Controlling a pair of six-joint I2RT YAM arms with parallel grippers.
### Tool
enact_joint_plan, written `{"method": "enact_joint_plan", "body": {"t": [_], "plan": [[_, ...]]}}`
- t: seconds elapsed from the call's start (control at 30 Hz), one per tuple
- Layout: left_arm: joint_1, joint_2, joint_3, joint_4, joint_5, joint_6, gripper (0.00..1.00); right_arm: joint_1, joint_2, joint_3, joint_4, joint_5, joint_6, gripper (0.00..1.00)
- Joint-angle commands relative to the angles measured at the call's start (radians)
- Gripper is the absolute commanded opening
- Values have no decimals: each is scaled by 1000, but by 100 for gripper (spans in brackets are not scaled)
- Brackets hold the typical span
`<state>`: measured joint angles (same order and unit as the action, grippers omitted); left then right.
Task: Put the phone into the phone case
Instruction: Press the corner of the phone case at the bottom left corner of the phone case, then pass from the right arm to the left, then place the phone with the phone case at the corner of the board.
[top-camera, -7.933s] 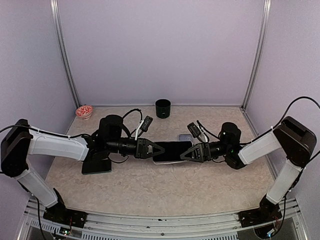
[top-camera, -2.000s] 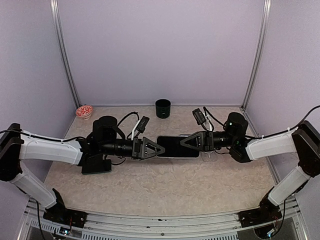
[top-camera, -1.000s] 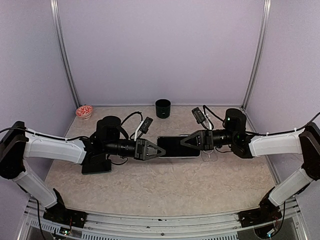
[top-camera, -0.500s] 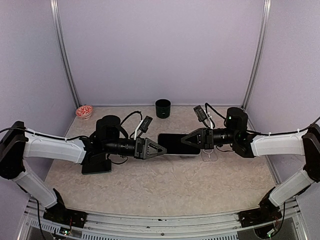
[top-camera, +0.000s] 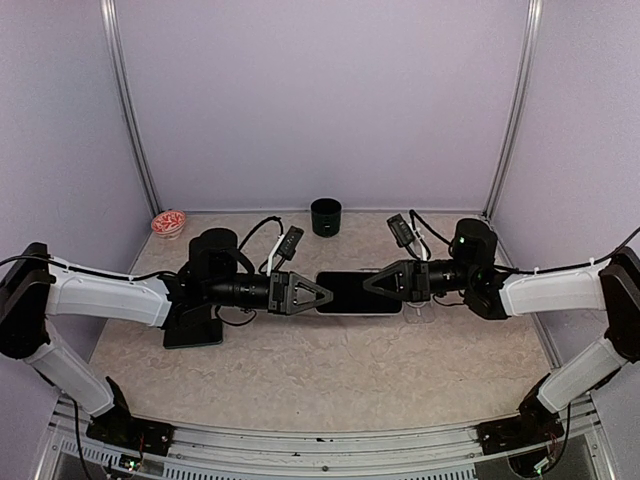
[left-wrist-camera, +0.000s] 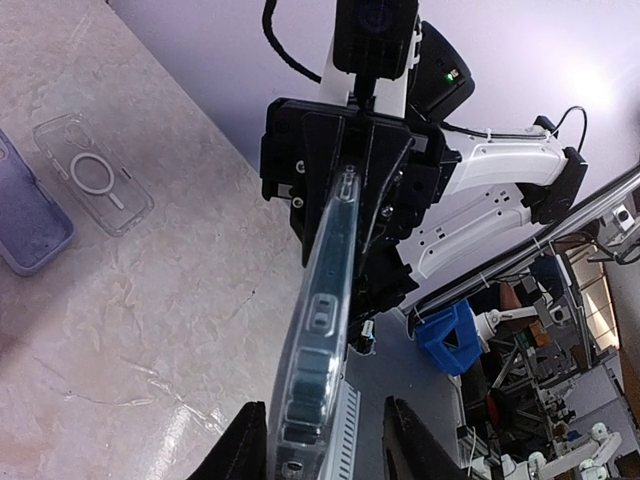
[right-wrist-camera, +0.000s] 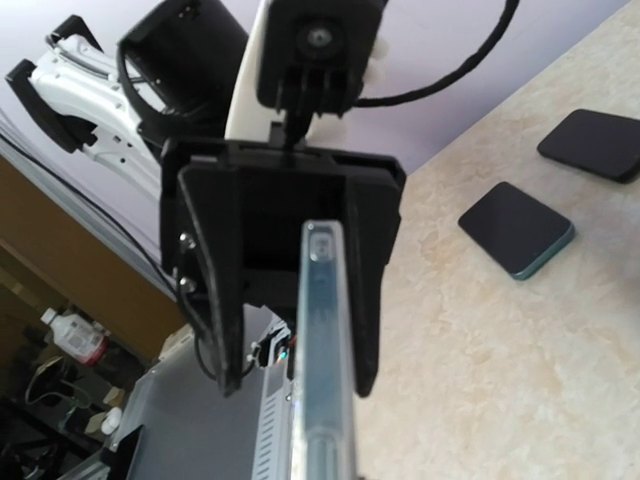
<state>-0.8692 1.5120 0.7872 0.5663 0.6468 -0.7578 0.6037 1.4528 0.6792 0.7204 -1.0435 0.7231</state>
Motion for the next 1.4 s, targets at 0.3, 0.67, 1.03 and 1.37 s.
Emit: {"method": "enact_joint_plan", "body": {"t": [0.3, 0.67, 1.03, 1.37], "plan": [[1, -17, 1, 50, -18, -5, 0, 7, 13, 1, 43, -51, -8, 3], [23, -56, -23, 25, -31, 5, 0, -46, -122, 58, -316, 24, -272, 85], [59, -92, -49, 27, -49, -4, 0, -142, -193, 5, -317, 118, -193, 93], [114, -89, -60, -25, -148, -41, 0, -142, -192, -6, -329, 157, -190, 93]]}}
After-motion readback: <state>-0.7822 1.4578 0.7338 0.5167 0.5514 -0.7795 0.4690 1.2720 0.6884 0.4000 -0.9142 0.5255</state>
